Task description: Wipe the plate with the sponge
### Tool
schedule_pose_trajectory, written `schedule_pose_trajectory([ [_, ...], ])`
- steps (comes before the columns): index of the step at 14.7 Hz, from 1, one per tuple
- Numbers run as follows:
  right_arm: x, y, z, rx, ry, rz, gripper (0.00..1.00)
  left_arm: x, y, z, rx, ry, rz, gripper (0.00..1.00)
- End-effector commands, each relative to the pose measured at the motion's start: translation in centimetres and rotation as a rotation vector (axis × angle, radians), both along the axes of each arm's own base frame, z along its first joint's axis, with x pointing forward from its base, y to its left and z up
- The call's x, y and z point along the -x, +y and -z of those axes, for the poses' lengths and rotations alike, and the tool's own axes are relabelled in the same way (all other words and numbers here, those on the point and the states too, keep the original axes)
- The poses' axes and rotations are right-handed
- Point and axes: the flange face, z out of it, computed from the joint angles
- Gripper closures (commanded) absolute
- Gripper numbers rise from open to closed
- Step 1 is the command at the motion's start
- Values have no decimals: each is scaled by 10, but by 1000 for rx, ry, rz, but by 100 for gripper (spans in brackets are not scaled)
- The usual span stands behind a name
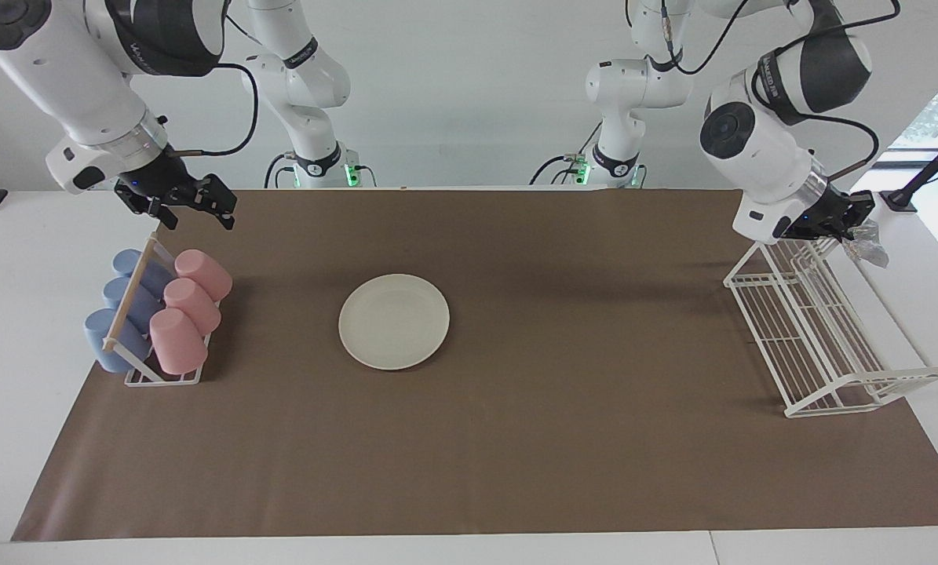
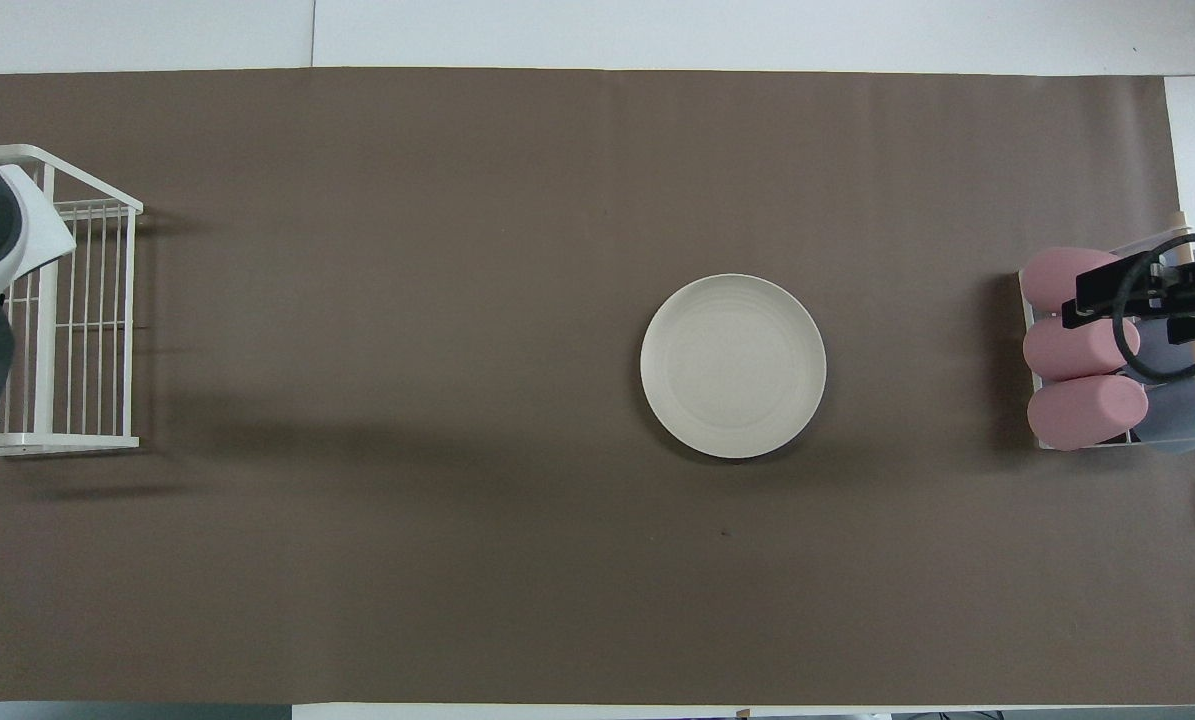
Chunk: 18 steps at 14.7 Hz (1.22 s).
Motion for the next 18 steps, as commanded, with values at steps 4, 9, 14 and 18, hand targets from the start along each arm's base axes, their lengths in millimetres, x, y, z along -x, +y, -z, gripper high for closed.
schedule_pose_trajectory([
  [4, 13, -23, -13, 8, -19, -3, 0, -19, 0, 61, -125, -109, -15, 100],
  [9, 16, -22, -19, 19, -30, 16, 0, -18, -8, 90, -99, -185, -55, 100],
  [14, 18, -18, -18, 16, -11, 9, 0, -5, -17, 116, -37, -185, -21, 100],
  [18, 14, -8, -20, 90, -15, 23, 0, -1, -19, 121, -14, -206, -27, 100],
])
